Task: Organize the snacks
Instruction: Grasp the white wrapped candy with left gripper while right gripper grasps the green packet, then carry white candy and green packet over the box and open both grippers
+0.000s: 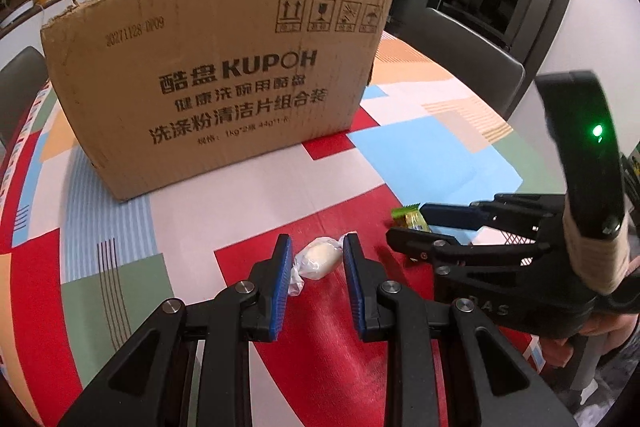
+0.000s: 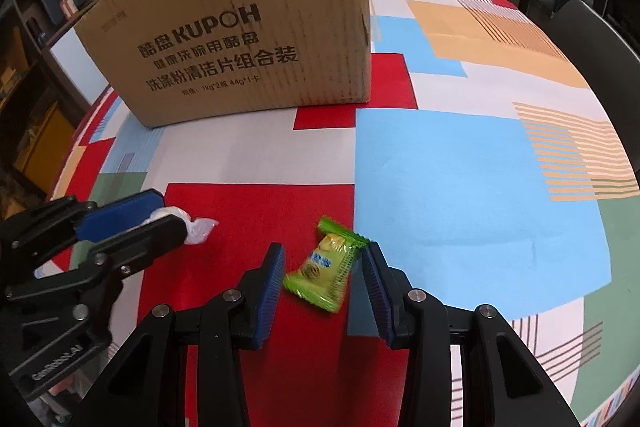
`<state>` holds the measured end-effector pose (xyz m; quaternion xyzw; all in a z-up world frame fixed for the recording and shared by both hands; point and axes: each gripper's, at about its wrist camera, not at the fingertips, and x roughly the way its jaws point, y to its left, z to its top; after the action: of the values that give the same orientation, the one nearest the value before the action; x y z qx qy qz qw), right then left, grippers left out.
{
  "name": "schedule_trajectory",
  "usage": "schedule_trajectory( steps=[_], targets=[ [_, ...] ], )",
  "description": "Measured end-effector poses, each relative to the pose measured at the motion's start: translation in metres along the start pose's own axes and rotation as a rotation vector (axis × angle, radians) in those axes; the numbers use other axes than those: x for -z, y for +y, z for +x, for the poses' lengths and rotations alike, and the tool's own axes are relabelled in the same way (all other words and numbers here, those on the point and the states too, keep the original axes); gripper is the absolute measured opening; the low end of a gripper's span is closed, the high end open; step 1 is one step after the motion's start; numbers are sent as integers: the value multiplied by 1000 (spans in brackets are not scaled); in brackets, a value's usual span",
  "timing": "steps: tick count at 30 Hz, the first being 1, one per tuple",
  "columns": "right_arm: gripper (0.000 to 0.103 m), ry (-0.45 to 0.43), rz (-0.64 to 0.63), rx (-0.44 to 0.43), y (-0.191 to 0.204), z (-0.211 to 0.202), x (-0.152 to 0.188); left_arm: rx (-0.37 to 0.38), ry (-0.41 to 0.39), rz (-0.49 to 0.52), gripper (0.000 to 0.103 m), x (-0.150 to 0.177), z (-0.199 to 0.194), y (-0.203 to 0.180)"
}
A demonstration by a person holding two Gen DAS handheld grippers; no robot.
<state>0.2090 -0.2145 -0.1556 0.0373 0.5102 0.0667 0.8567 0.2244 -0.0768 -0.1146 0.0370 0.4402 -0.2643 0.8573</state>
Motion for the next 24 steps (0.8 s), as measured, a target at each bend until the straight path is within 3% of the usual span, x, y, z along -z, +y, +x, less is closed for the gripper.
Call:
schedule_trajectory(
  steps=[2, 5, 13, 24],
  targets=[
    [31, 4, -7, 13, 1, 3, -1, 2, -4, -6, 26, -1, -1, 1],
    [25, 1, -27, 28, 4, 5, -1, 4, -9, -14, 26, -1, -3, 1],
    [23, -13, -45, 33, 7, -1, -1, 6, -31, -28, 26, 0, -14, 1],
    [23, -114, -57, -1, 19, -40, -12, -3, -120, -38, 26, -10, -50, 0]
  ],
)
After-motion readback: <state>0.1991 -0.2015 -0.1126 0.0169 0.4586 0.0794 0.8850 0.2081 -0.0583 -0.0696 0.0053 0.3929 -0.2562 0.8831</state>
